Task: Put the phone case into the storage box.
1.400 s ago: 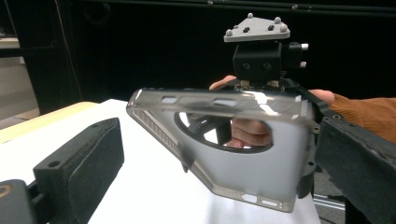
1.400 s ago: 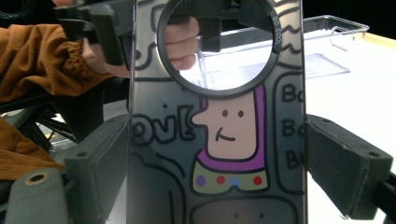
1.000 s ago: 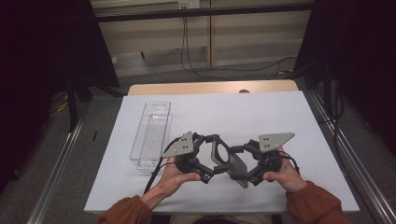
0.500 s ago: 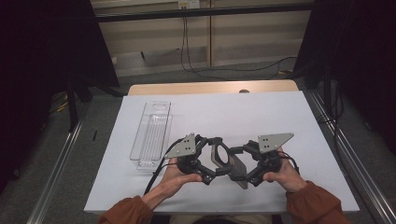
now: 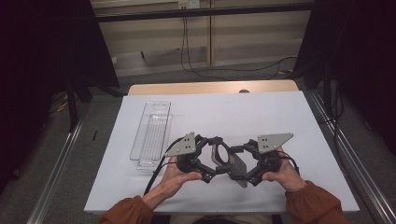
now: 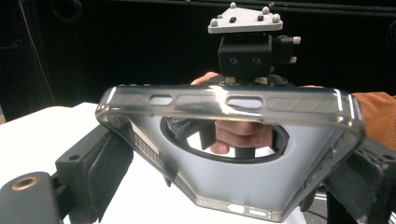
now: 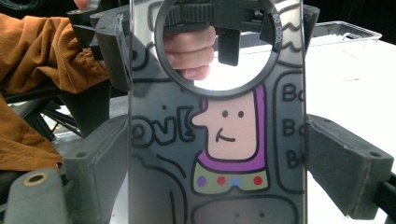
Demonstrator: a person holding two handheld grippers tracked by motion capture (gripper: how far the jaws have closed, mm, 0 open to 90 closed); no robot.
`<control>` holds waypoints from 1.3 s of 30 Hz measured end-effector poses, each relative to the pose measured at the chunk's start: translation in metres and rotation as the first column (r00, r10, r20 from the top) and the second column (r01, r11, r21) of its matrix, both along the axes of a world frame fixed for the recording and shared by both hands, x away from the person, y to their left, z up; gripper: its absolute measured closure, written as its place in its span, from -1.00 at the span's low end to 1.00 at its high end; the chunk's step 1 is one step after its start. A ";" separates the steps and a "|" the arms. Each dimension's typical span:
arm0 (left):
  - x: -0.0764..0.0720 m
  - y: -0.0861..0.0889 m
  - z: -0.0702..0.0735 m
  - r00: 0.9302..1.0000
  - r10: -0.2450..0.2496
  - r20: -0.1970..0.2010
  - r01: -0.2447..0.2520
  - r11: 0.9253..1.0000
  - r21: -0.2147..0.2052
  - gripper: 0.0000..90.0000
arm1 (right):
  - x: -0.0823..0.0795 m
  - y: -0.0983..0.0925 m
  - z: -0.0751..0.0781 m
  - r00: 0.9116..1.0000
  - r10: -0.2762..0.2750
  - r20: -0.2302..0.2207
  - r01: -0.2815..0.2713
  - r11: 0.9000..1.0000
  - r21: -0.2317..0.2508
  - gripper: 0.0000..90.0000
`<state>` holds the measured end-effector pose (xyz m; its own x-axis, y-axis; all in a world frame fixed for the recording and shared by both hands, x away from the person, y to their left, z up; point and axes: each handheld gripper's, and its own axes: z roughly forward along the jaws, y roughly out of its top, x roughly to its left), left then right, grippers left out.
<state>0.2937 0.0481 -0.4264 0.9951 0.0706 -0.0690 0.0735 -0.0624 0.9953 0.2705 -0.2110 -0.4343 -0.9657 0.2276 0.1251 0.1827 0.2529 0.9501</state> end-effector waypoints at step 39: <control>0.005 0.014 0.010 0.994 0.104 0.013 -0.104 0.995 0.006 -0.74 | 0.000 -0.011 0.001 0.984 -0.178 0.012 0.177 0.984 0.011 -0.96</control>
<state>0.2987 0.0622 -0.4159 0.9831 0.1742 -0.0560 0.0676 -0.0617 0.9958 0.2702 -0.2216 -0.4335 -0.9117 0.3943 0.1159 0.2113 0.2078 0.9551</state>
